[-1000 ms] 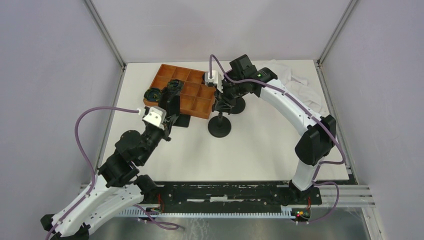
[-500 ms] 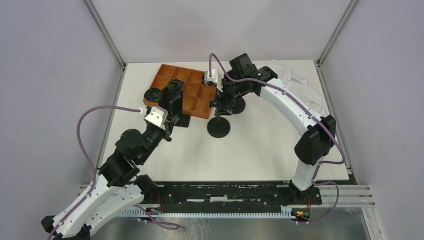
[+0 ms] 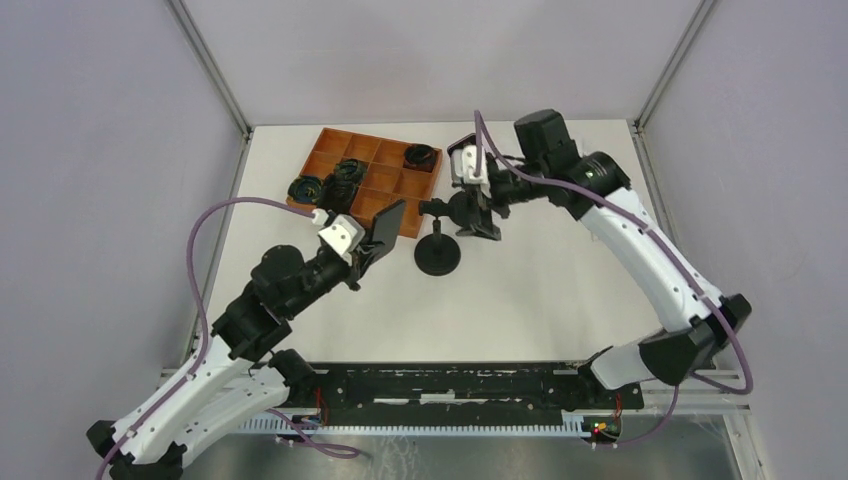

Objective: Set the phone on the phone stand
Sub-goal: Adjust the phone stand at the center of the board, then adjust the phone.

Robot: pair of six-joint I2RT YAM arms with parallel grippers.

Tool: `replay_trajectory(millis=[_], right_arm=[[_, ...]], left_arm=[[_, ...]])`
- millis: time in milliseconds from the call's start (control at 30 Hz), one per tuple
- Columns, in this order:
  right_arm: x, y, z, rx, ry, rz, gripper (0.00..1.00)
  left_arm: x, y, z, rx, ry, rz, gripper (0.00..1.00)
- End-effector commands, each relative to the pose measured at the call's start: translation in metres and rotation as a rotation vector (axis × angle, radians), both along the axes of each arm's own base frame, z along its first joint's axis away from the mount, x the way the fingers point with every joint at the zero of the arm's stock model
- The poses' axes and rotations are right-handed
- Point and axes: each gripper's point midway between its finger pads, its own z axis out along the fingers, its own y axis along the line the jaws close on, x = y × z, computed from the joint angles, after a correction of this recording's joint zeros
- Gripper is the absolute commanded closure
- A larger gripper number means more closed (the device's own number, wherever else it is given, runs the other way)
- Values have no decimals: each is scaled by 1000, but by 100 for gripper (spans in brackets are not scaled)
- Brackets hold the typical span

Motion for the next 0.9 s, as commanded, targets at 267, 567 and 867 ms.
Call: replay_trajectory(millis=[267,567,867], right_arm=[[-109,-65,-69,424,110,210,2],[-97,-76,-77,425,84,120,2],[-98,-75,-78,449,137,111,4]], left_arm=[[-36,-60,7,-23,66,-400,98],[-45,-84,-12,-5,185,-540,98],[-52,-104,4,-155,274,-606,98]])
